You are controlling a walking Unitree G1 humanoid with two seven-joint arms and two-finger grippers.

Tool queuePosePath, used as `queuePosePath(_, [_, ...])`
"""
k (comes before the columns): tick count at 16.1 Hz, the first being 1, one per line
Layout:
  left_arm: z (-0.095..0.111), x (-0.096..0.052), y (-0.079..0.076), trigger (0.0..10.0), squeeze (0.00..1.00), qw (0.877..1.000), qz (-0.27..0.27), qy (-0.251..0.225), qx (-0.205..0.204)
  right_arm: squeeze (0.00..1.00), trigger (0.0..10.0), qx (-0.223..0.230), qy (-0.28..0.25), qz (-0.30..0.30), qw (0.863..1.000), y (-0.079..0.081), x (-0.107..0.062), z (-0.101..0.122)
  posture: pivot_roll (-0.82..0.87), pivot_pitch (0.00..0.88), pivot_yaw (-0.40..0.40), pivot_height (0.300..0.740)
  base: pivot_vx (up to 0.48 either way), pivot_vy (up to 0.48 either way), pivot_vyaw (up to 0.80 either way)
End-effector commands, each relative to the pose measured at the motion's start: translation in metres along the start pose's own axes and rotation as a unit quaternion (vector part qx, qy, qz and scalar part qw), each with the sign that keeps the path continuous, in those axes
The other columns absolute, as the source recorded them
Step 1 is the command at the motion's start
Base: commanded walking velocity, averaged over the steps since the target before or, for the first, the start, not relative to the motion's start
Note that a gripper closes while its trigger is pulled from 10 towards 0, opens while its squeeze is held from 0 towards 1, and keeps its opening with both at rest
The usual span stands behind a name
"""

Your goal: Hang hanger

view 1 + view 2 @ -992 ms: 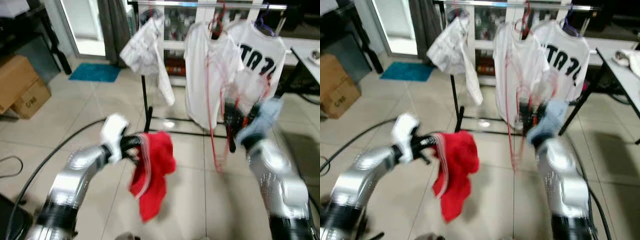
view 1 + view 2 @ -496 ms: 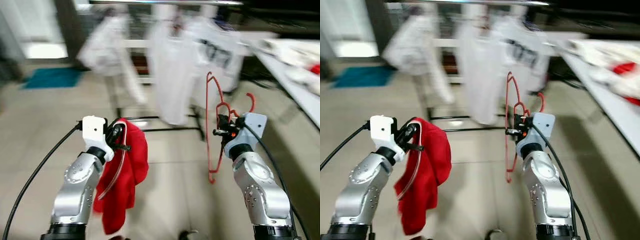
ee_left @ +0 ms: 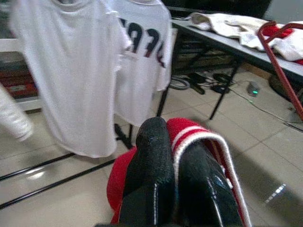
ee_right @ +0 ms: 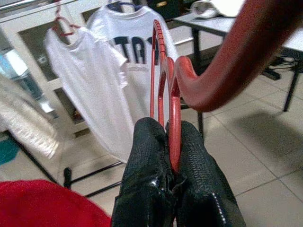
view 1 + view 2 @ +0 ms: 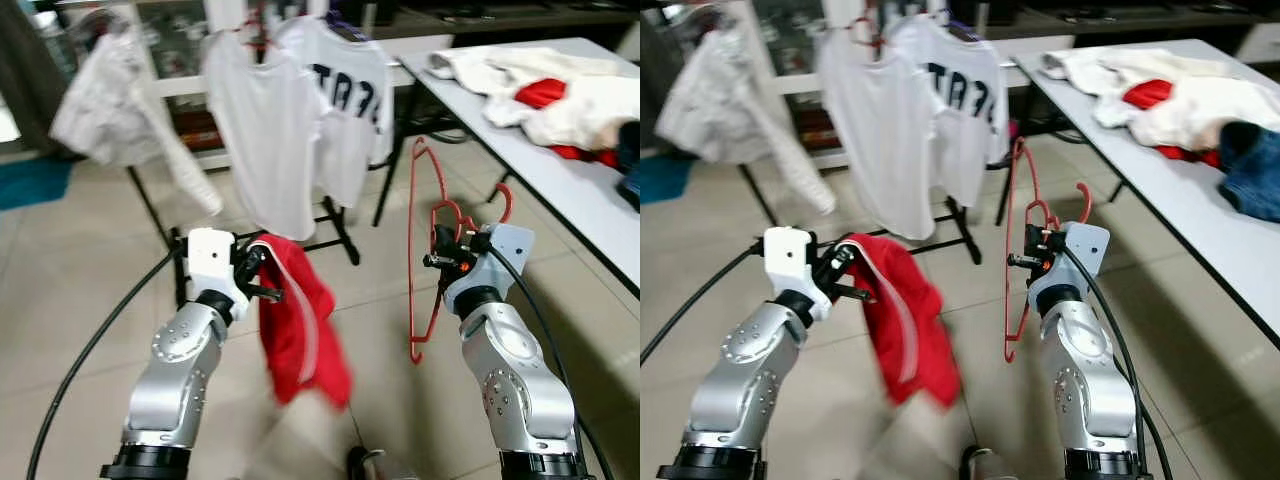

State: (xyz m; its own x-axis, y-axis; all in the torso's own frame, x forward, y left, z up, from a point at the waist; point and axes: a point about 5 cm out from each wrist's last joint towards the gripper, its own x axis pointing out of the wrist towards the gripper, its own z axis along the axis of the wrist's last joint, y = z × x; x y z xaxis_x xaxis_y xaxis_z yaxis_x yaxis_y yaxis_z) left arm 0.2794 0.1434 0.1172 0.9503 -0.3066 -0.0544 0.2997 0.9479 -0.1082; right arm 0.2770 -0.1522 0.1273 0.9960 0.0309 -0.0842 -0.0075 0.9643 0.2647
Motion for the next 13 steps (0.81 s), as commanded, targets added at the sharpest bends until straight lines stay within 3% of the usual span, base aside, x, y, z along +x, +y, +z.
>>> queuePosePath(1, [0.0098, 0.0033, -0.001, 10.0, 0.0, 1.0, -0.004, -0.017, 0.012, 0.0, 10.0, 0.005, 0.002, -0.02, 1.0, -0.0065, -0.0013, 0.001, -0.04, 0.0, 0.016, 0.74, 0.0, 0.0, -0.8])
queuePosePath(8, [0.008, 0.0025, -0.0049, 10.0, 0.0, 1.0, -0.008, -0.011, 0.008, 0.0, 10.0, 0.028, 0.018, -0.005, 0.999, -0.0056, -0.0044, -0.0006, -0.05, 0.0, 0.015, 0.74, 0.0, 0.0, -0.8])
queuePosePath(9, [0.0081, 0.0026, -0.005, 10.0, 0.0, 1.0, -0.009, -0.012, 0.01, 0.0, 10.0, 0.014, 0.028, 0.004, 0.999, -0.0038, -0.0035, -0.0028, -0.05, 0.0, 0.012, 0.74, 0.0, 0.0, -0.8])
queuePosePath(10, [0.0088, 0.002, -0.0036, 10.0, 0.0, 1.0, -0.002, -0.017, 0.016, 0.0, 10.0, -0.036, 0.026, 0.009, 0.999, -0.0019, -0.0038, -0.0038, -0.05, 0.0, 0.003, 0.74, 0.0, 0.0, -0.8])
queuePosePath(11, [0.0096, 0.0015, -0.003, 10.0, 0.0, 1.0, 0.003, -0.02, 0.016, 0.0, 10.0, -0.042, 0.026, 0.015, 0.999, -0.0002, -0.0047, -0.0041, -0.05, 0.0, -0.002, 0.74, 0.0, 0.0, -0.8])
queuePosePath(13, [0.0102, -0.0008, -0.0027, 10.0, 0.0, 1.0, 0.013, -0.021, 0.01, 0.0, 10.0, 0.002, 0.02, 0.018, 1.0, -0.0009, -0.0066, -0.0028, -0.04, 0.0, -0.01, 0.74, 0.0, 0.0, -0.8])
